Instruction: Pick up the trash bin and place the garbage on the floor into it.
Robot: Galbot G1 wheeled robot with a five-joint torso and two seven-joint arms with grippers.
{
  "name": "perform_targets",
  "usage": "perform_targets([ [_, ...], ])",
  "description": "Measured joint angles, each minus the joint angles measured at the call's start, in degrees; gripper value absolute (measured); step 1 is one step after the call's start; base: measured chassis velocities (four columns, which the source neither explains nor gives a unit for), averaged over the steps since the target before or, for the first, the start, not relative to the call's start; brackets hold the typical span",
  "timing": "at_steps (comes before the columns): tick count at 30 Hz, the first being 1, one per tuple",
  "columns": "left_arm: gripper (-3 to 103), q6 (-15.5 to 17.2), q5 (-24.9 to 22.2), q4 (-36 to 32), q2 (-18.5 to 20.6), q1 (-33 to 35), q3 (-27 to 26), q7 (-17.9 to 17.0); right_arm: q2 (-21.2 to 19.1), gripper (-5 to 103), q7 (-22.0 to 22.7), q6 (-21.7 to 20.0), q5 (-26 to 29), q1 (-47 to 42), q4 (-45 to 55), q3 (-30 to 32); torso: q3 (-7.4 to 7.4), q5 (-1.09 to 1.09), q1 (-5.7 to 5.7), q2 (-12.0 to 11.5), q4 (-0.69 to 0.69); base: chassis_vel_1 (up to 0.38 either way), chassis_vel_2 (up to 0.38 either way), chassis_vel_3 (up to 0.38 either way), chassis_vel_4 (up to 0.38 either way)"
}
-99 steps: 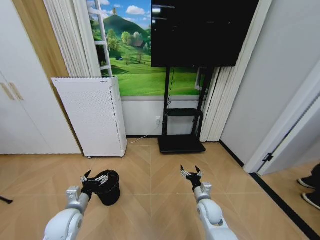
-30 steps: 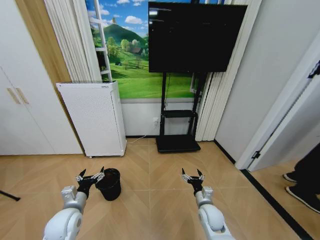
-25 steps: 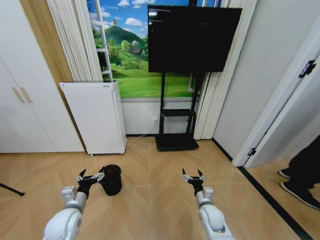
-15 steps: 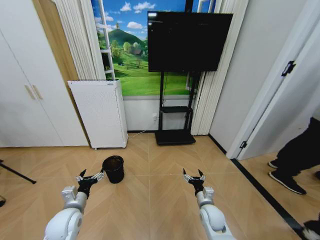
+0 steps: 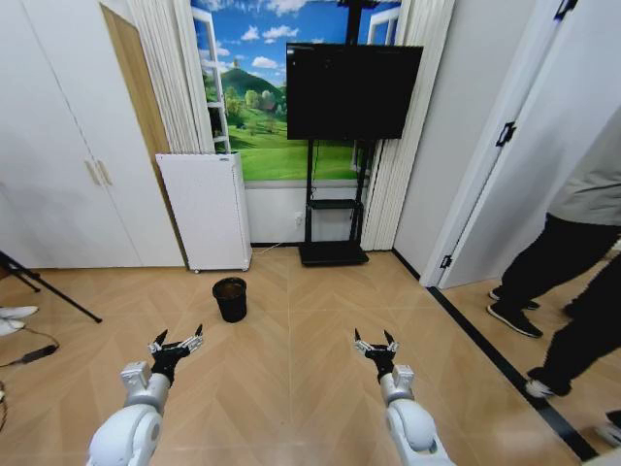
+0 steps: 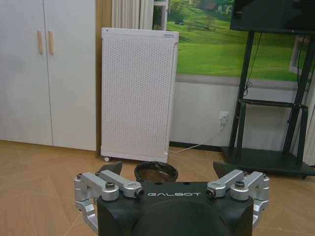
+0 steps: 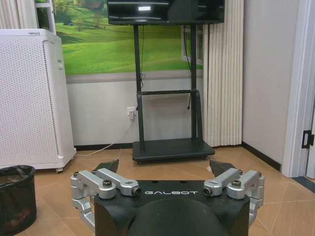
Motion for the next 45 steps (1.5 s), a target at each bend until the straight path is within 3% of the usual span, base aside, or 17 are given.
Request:
perform_targets([
  [4, 100, -0.6, -0.1, -0.3, -0.2, 0.3, 0.0, -0.3, 0.0, 100, -0.1, -1.9, 1.7, -0.5, 0.6, 0.3, 0.01, -0.02, 0.01, 0.0, -0.04, 0.082, -0.015, -0.08, 0.096],
  [45, 100, -1.4, 1.6, -0.2, -0.5, 0.1, 0.7, -1.0, -0.6, 100, 0.0, -0.9, 1.6, -0.8, 0.2, 0.5, 0.01, 0.02, 0.03, -0.1, -0.02, -0.011, 0.008, 0.012, -0.01],
])
